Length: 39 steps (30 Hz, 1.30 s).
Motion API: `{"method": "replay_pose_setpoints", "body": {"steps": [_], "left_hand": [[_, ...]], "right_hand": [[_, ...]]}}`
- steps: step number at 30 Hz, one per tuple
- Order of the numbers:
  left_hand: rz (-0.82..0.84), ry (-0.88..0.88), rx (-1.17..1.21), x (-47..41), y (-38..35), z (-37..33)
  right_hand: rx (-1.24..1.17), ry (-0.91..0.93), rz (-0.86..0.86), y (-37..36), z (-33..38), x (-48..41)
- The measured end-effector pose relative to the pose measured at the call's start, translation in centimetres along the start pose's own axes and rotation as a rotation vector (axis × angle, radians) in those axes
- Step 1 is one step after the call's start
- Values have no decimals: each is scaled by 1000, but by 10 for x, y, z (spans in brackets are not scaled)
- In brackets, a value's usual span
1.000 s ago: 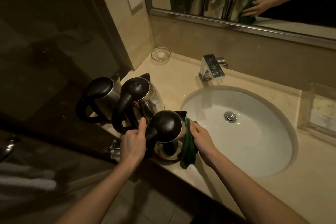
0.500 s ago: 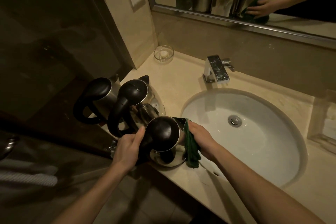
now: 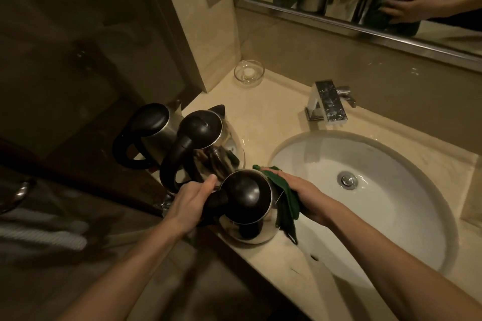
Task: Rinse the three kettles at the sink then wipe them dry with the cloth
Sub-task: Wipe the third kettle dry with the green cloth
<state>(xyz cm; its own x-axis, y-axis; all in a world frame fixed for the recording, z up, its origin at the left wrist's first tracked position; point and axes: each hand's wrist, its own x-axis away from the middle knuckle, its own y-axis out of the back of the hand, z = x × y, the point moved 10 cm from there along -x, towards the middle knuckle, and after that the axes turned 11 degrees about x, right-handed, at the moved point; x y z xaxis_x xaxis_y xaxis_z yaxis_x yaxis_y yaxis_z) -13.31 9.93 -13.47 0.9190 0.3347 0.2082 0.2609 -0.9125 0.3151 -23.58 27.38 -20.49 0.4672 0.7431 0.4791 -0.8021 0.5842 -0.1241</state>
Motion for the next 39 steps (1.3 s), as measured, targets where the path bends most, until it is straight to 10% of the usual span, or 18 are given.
{"method": "replay_pose_setpoints", "body": {"steps": [39], "left_hand": [[81, -176, -192, -31, -7, -8]], "right_hand": [[327, 88, 389, -12, 33, -38]]}}
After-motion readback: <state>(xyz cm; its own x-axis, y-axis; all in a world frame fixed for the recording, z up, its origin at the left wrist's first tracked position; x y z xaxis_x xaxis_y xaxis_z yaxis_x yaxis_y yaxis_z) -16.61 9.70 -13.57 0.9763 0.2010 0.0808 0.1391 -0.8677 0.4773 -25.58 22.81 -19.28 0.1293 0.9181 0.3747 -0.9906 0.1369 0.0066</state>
